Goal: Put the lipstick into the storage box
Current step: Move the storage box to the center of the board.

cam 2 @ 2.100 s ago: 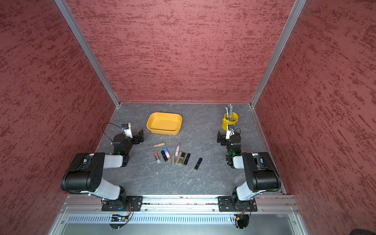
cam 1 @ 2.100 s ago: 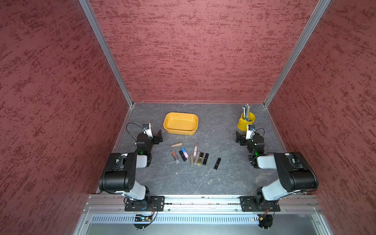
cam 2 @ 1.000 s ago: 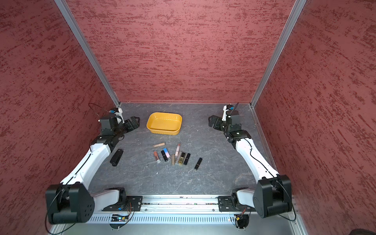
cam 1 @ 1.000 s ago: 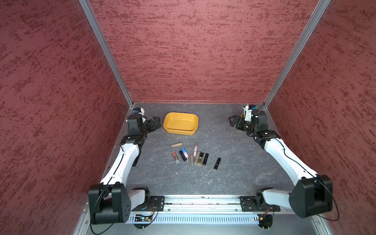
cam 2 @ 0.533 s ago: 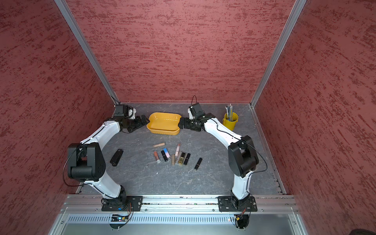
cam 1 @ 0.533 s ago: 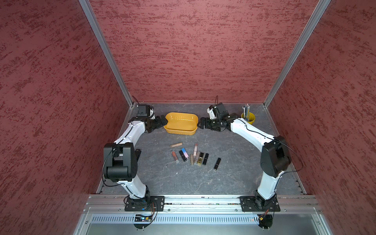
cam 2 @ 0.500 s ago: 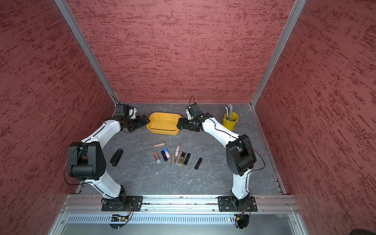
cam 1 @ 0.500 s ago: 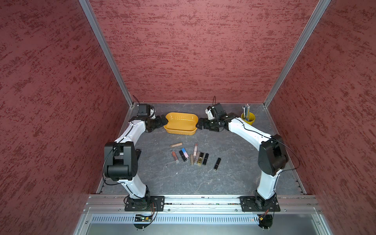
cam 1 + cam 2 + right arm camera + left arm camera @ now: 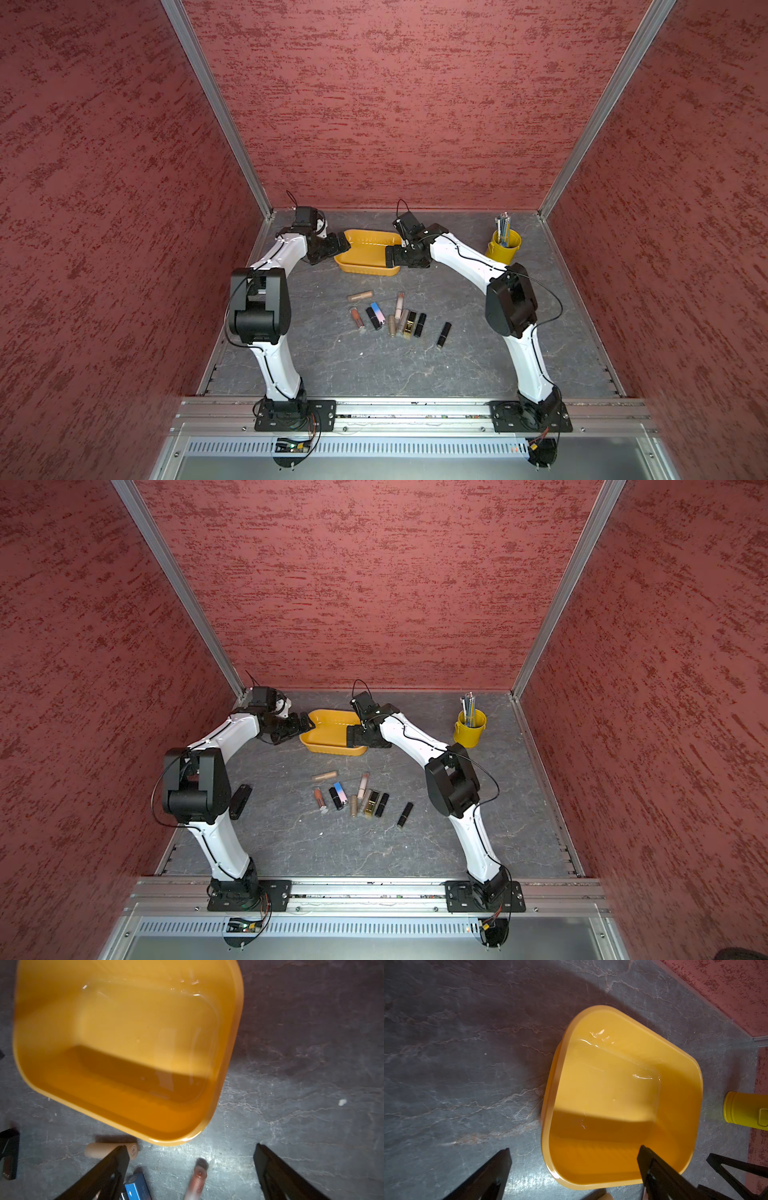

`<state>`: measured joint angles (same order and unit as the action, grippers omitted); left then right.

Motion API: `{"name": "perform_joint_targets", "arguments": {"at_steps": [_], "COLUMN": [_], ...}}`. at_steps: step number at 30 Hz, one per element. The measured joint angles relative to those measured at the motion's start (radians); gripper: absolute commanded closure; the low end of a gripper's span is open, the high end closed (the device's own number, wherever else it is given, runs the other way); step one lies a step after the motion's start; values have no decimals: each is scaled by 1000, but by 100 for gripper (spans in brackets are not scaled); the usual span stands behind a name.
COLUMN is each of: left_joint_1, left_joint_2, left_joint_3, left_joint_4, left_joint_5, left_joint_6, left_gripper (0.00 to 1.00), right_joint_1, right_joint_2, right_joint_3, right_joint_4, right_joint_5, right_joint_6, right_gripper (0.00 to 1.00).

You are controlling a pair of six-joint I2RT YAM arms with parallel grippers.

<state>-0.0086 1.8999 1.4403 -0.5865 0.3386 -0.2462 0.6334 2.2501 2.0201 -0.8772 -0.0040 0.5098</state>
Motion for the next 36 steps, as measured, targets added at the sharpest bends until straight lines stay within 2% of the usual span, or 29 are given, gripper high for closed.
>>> {"name": "perform_joint_targets", "arguments": {"at_steps": [10, 19, 26, 36], "left_joint_1": [-32, -47, -76, -124], "left_joint_2": [11, 4, -33, -79], "left_joint_3": [25, -8, -76, -84], "left_joint_4": [-23, -26, -29, -30], "left_joint_5": [-23, -65, -90, -142], "left_joint_6": [19, 27, 27, 39], "left_gripper": [0, 0, 1, 0], "right_joint_1": [1, 0, -2, -28], "right_joint_2": [133, 140, 105, -47], "right_joint_3": [182, 189, 69, -185], "right_joint_4": [-105, -154, -140, -95], "right_joint_5": [119, 166, 190, 192], "right_joint_6": [7, -19, -59, -92], "right_gripper": [1, 1, 1, 1]}}
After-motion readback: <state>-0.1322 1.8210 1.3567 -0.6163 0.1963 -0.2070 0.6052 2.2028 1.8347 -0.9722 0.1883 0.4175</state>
